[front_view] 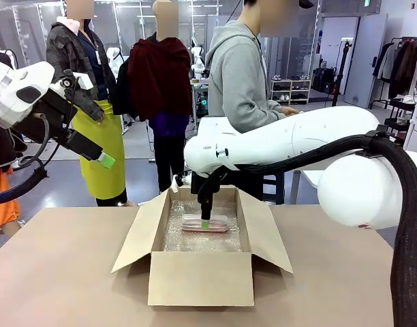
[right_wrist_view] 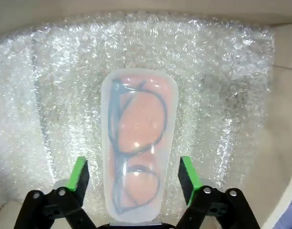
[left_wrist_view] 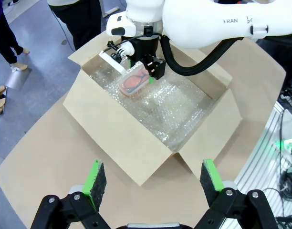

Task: Pack the glasses set securely to prepare it for shipping.
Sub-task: Place the Glasses case inside the Package Box, then put the Glasses case from the right side of the table into the Package Box.

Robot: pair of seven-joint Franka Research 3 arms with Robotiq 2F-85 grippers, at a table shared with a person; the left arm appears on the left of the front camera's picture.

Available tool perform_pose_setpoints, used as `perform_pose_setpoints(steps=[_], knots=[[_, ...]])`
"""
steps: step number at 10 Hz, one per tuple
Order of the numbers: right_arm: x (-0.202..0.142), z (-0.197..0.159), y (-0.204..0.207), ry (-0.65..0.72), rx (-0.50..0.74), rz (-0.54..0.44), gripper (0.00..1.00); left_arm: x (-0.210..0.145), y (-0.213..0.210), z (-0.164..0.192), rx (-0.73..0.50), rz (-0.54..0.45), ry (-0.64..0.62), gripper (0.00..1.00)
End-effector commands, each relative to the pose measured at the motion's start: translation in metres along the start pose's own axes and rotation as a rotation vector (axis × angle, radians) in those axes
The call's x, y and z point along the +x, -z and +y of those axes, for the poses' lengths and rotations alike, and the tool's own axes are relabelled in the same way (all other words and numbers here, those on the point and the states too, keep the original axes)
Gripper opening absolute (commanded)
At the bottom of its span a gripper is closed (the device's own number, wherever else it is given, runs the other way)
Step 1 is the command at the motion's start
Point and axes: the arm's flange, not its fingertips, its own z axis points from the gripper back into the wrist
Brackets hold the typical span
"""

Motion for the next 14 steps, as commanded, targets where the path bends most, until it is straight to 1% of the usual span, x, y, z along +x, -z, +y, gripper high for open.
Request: perform_pose_setpoints(steps=[1, 2, 3, 12, 13, 14], knots=[[0.004, 0.018, -0.009, 0.052, -0.019, 0.023, 1.0, -0.001, -0.001, 0.001, -0.008, -0.019, 0.004, 1.0], [-0.014, 0.036, -0.013, 0.105, -0.052, 0.019, 1.0, -0.001, -0.001, 0.001, -0.008, -0.019, 0.004, 1.0], [0.003, 0.003, -0.005, 0.01, -0.005, -0.001, 1.0, -0.001, -0.001, 0.001, -0.008, -0.019, 0.004, 1.0], [0.003, 0.003, -0.005, 0.01, -0.005, -0.001, 1.0, -0.001, -0.001, 0.001, -0.008, -0.019, 0.004, 1.0], [-0.001, 0.006, -0.005, 0.029, -0.009, 0.003, 1.0, -0.001, -0.001, 0.001, -0.008, -0.019, 0.004, 1.0], [-0.008, 0.019, -0.039, 0.046, -0.015, -0.006, 1.0, -0.001, -0.001, 0.001, -0.008, -0.019, 0.004, 1.0]])
